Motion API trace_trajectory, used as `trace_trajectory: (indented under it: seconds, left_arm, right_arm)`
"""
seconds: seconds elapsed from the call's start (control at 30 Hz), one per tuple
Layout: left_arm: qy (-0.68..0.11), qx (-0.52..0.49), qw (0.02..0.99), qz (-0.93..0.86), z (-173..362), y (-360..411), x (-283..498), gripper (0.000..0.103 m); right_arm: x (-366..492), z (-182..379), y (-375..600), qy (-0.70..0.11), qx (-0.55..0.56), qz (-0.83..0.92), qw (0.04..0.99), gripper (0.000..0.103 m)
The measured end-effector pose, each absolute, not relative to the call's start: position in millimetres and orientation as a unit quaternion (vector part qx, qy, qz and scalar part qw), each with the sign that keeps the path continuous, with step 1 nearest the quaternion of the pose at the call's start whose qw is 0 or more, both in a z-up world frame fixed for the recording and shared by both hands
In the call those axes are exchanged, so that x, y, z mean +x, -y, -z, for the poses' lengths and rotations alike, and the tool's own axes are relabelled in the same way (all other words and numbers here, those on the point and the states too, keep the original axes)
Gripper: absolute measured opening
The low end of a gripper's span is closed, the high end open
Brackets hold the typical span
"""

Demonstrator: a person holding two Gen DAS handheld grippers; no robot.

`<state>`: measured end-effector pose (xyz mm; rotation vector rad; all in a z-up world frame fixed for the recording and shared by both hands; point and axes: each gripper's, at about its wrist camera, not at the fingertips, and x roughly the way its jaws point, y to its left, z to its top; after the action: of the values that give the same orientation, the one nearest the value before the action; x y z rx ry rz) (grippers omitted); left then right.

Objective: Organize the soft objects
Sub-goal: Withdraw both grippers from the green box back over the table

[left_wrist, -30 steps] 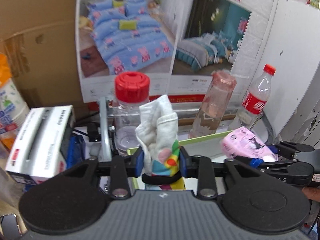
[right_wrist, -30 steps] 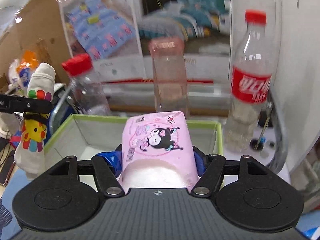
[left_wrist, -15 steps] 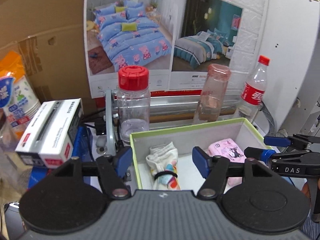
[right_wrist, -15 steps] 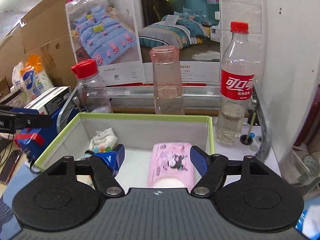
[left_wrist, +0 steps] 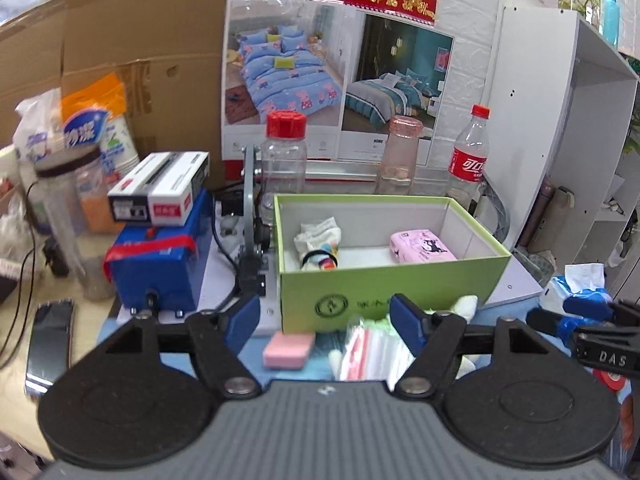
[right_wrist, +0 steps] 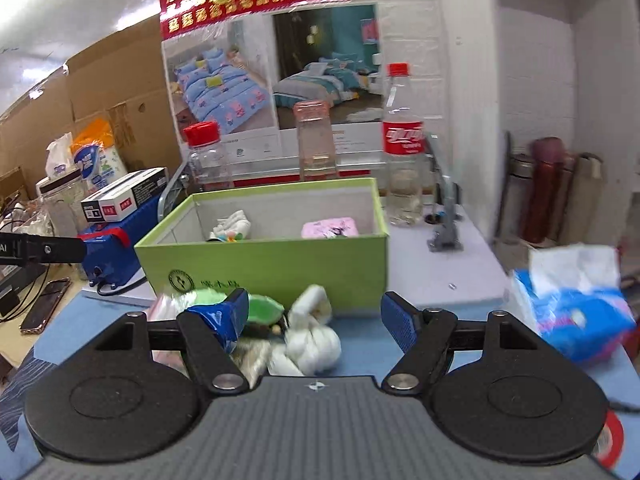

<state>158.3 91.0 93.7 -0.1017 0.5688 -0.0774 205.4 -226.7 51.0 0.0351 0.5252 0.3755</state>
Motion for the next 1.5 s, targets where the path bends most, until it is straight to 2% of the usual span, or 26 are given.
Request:
trace_trajectory:
  seconds: [0.27,0.43,0.57,0.67,0.8,0.87,1.0,1.13,1.33,1.5]
  left_arm:
    - [-0.279,-0.118,0.951,0.063,-84.9,-78.3,133.6,0.075]
    - [-0.276,-0.118,0.951,0.076,-83.9,-63.8,124.6,0.075]
    - [-0.273,-0.099,0.954,0.075,-82.9,-58.5,113.5,0.076]
    - [-0.264,-0.072,0.96,0.064,-85.4,-69.6,106.6,0.077]
    - [-0.277,-0.065,0.957,0.056,-91.6,-95.8,123.7,0.082]
    - [-0.301,-0.066,0.949,0.07,-89.7,-102.8,144.3,0.099]
    - [-0.364,-0.061,0.919,0.139,-76.4,-91.6,187.6,0.099]
    - [-0.404,0.02,0.905,0.136,-54.0,-58.7,216.5,0.099]
    - [-0.427,0.098,0.892,0.116,-30.7,-36.9,245.8,0.099]
    - [-0.431,0.084,0.895,0.084,-26.5,-56.9,249.7,0.099]
  right_arm:
    - [137.9,-44.8,265.7,-0.24,0.101,-0.075,0.963,0.059]
    - [109.2,-45.6,293.6,-0.241,0.179,0.004,0.954,0.06]
    - [87.9,-53.0,308.8,-0.198,0.232,0.001,0.952,0.06]
    - [91.1,-51.7,302.0,-0.191,0.218,0.006,0.957,0.06]
    - [107.3,-37.6,295.4,-0.225,0.223,-0.025,0.948,0.06]
    - [114.0,-30.6,292.3,-0.243,0.233,-0.033,0.941,0.06]
    - [120.8,-24.3,288.8,-0.263,0.231,-0.03,0.936,0.06]
    - [126.6,-21.9,287.3,-0.269,0.225,-0.025,0.936,0.06]
    - [147.0,-8.6,281.8,-0.298,0.225,-0.034,0.927,0.06]
    - [157.7,-1.2,279.5,-0.314,0.226,-0.037,0.921,0.06]
